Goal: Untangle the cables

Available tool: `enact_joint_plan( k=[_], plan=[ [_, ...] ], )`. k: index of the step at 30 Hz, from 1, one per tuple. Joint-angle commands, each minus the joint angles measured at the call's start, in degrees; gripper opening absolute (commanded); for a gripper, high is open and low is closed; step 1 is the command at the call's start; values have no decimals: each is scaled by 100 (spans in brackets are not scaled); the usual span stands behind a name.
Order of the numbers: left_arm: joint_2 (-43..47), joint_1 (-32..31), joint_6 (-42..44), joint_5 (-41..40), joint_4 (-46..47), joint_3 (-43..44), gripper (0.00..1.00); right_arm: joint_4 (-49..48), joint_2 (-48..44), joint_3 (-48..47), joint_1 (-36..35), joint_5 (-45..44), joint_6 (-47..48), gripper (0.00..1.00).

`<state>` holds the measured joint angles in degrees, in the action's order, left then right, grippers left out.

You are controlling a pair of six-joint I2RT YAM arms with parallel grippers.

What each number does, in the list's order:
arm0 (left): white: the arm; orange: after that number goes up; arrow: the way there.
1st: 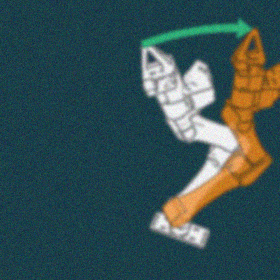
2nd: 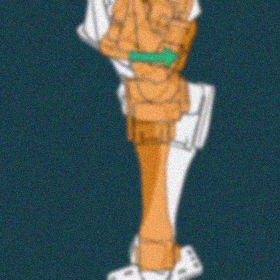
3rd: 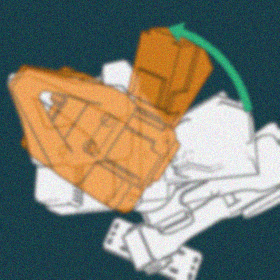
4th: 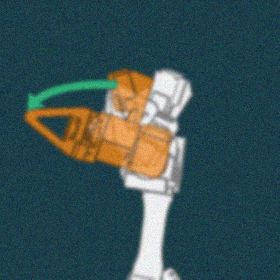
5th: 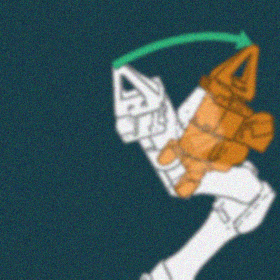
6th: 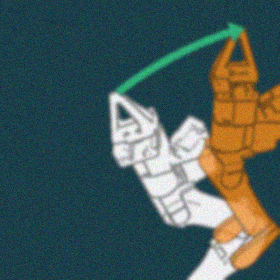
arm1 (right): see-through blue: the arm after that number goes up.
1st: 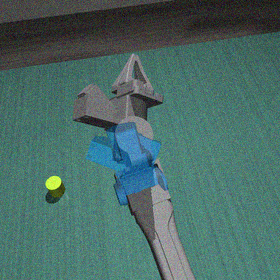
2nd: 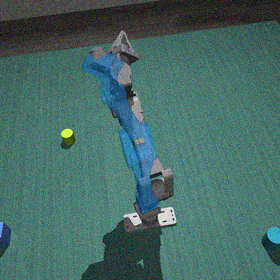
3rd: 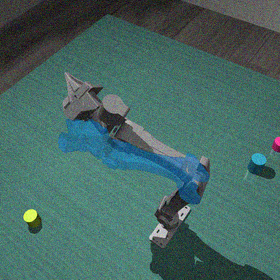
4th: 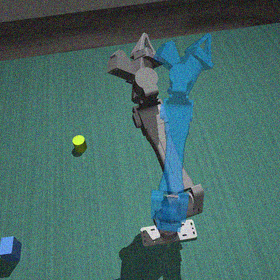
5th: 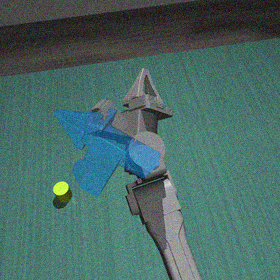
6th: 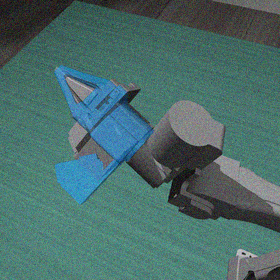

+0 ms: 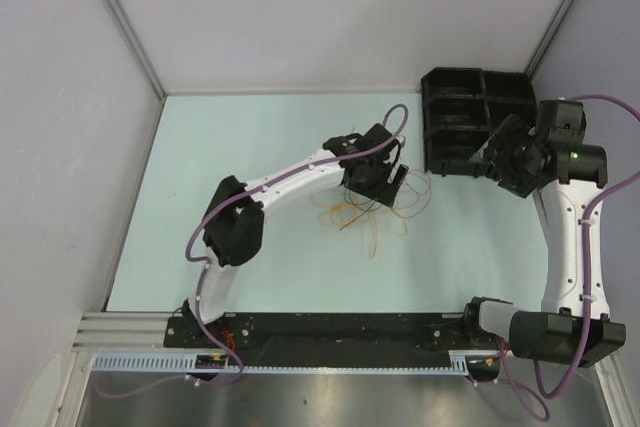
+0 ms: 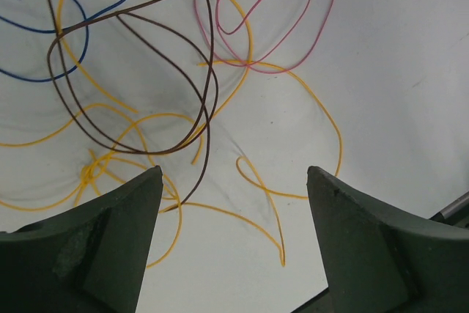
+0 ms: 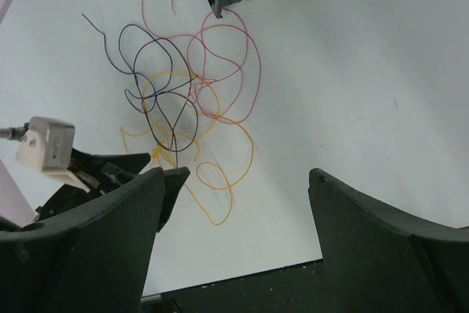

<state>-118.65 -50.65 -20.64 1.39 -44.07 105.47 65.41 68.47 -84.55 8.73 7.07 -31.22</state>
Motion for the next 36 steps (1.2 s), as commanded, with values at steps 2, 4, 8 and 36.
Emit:
enact_joint_plan(
  k=[2, 4, 8, 36],
  plan=[
    [-457, -41, 262, -121, 4, 623, 81, 174, -61, -88, -3, 101, 169, 84],
    [-571, -32, 298, -121, 48, 694, 80, 192, -70, -88, -3, 119, 204, 84],
    [-790, -32, 359, -349, 31, 948, 77, 218, -44, -114, -3, 128, 213, 83],
    [-905, -32, 544, -675, -84, 765, 41, 227, 132, -360, -161, 137, 46, 83]
  ],
)
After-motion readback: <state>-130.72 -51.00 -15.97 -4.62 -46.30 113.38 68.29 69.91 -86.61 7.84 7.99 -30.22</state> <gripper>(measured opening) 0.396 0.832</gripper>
